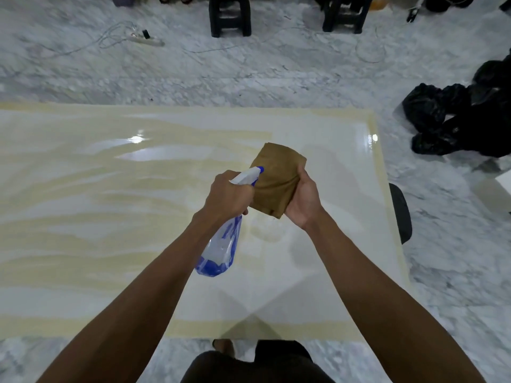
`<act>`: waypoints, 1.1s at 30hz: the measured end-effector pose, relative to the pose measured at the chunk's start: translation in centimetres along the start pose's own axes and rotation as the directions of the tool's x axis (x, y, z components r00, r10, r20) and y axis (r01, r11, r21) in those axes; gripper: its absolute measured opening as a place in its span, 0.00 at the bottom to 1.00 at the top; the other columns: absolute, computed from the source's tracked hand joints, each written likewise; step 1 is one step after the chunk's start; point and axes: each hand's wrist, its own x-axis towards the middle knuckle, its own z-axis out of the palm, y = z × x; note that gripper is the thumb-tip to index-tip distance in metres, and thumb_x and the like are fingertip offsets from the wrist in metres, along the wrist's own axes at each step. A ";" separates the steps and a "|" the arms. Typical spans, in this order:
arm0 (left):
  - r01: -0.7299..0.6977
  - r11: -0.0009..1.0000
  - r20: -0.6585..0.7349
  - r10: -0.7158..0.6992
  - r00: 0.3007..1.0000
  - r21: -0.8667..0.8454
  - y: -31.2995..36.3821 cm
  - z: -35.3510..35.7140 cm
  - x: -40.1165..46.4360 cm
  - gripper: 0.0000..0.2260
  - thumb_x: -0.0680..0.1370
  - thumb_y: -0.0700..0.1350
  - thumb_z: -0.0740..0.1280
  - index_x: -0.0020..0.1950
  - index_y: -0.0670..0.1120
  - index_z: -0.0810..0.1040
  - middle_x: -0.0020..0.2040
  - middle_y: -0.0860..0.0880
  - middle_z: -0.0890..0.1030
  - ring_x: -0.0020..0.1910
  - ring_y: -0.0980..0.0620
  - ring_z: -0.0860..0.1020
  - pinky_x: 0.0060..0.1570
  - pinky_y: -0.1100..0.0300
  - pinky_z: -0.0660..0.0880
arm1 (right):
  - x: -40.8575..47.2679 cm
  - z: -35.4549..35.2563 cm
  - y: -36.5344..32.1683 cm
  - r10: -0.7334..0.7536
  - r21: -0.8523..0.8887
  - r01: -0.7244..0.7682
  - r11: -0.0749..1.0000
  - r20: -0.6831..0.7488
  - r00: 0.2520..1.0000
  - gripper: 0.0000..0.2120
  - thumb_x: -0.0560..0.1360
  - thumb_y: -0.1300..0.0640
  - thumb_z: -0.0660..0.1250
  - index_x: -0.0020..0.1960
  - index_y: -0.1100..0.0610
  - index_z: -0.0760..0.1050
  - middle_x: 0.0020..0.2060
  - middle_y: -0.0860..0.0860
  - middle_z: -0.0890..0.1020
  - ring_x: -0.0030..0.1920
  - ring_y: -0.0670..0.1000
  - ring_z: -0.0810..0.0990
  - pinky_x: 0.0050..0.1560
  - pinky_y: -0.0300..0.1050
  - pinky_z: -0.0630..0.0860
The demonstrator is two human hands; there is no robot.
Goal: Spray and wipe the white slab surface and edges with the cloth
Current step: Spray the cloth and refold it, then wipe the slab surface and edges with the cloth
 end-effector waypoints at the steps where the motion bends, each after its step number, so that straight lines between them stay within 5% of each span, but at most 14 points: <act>1: -0.164 0.964 0.091 0.186 0.978 -0.211 1.5 -1.1 -2.5 0.07 0.79 0.34 0.63 0.43 0.37 0.79 0.27 0.41 0.78 0.24 0.54 0.78 0.36 0.59 0.78 | 0.6 -0.2 -0.8 -0.011 -0.011 0.011 1.000 -0.004 1.000 0.28 0.84 0.40 0.49 0.72 0.58 0.71 0.66 0.58 0.79 0.66 0.58 0.78 0.66 0.59 0.75; 5: -0.398 0.883 -0.164 0.367 0.916 -0.249 6.4 -2.9 -4.0 0.13 0.76 0.45 0.65 0.44 0.34 0.77 0.38 0.37 0.82 0.21 0.50 0.77 0.30 0.60 0.74 | 4.6 -0.8 -5.3 -0.211 -0.322 0.167 0.932 -0.106 0.972 0.24 0.84 0.43 0.54 0.68 0.61 0.74 0.56 0.57 0.83 0.54 0.56 0.84 0.56 0.55 0.81; 6: -0.439 0.853 -0.175 0.404 0.898 -0.281 6.9 -3.4 -3.9 0.12 0.76 0.43 0.65 0.45 0.33 0.79 0.42 0.35 0.83 0.21 0.49 0.77 0.29 0.60 0.75 | 5.8 -0.7 -6.5 -0.324 -0.514 0.226 0.828 -0.108 0.940 0.22 0.84 0.44 0.55 0.63 0.60 0.76 0.51 0.56 0.84 0.49 0.54 0.84 0.52 0.53 0.81; 9: -0.491 0.819 -0.221 0.441 0.870 -0.298 8.3 -4.5 -2.6 0.10 0.76 0.40 0.66 0.48 0.33 0.80 0.47 0.33 0.83 0.21 0.49 0.76 0.30 0.59 0.75 | 11.0 0.4 -9.7 -0.512 -0.930 0.310 0.195 0.173 0.842 0.21 0.84 0.42 0.52 0.59 0.57 0.74 0.43 0.53 0.80 0.38 0.50 0.78 0.40 0.47 0.71; 13: -0.525 0.793 -0.285 0.449 0.847 -0.308 8.8 -5.3 -0.8 0.07 0.75 0.37 0.65 0.46 0.37 0.82 0.47 0.36 0.84 0.23 0.48 0.76 0.27 0.62 0.75 | 21.1 -1.0 -10.1 -0.354 -0.919 0.151 -0.364 0.287 0.890 0.26 0.84 0.41 0.49 0.76 0.53 0.62 0.68 0.59 0.74 0.66 0.64 0.74 0.63 0.61 0.72; 16: -0.541 0.786 -0.288 0.466 0.837 -0.299 7.7 -4.9 0.8 0.07 0.75 0.37 0.64 0.44 0.41 0.81 0.46 0.38 0.84 0.23 0.50 0.75 0.26 0.64 0.74 | 24.5 -3.6 -5.4 -0.178 -0.791 0.068 -0.608 0.219 0.959 0.28 0.83 0.39 0.43 0.81 0.44 0.46 0.81 0.56 0.48 0.80 0.63 0.47 0.77 0.66 0.43; 19: -0.514 0.811 -0.286 0.441 0.851 -0.278 6.1 -4.4 1.6 0.08 0.76 0.38 0.63 0.46 0.36 0.80 0.46 0.37 0.84 0.23 0.50 0.75 0.26 0.63 0.74 | 23.6 -4.3 -1.9 -0.231 -0.776 0.069 -0.627 0.270 0.935 0.26 0.85 0.42 0.42 0.81 0.43 0.43 0.81 0.53 0.41 0.80 0.60 0.37 0.77 0.64 0.34; 28: -0.471 0.834 -0.232 0.416 0.879 -0.289 1.1 -3.2 -2.4 0.08 0.75 0.37 0.63 0.48 0.38 0.81 0.42 0.42 0.85 0.23 0.50 0.77 0.29 0.60 0.76 | 11.0 -8.6 8.0 -0.138 -0.771 0.187 -0.608 0.335 0.932 0.31 0.78 0.36 0.34 0.80 0.40 0.49 0.82 0.51 0.43 0.80 0.59 0.39 0.76 0.65 0.37; 33: -0.512 0.808 -0.201 0.471 0.859 -0.292 -2.9 -2.4 -6.7 0.09 0.73 0.37 0.64 0.47 0.34 0.80 0.44 0.36 0.84 0.22 0.50 0.76 0.31 0.57 0.76 | 1.7 -11.7 15.4 -0.111 -0.754 0.203 -0.625 0.343 0.933 0.28 0.81 0.39 0.36 0.80 0.40 0.48 0.82 0.51 0.44 0.80 0.60 0.40 0.76 0.65 0.38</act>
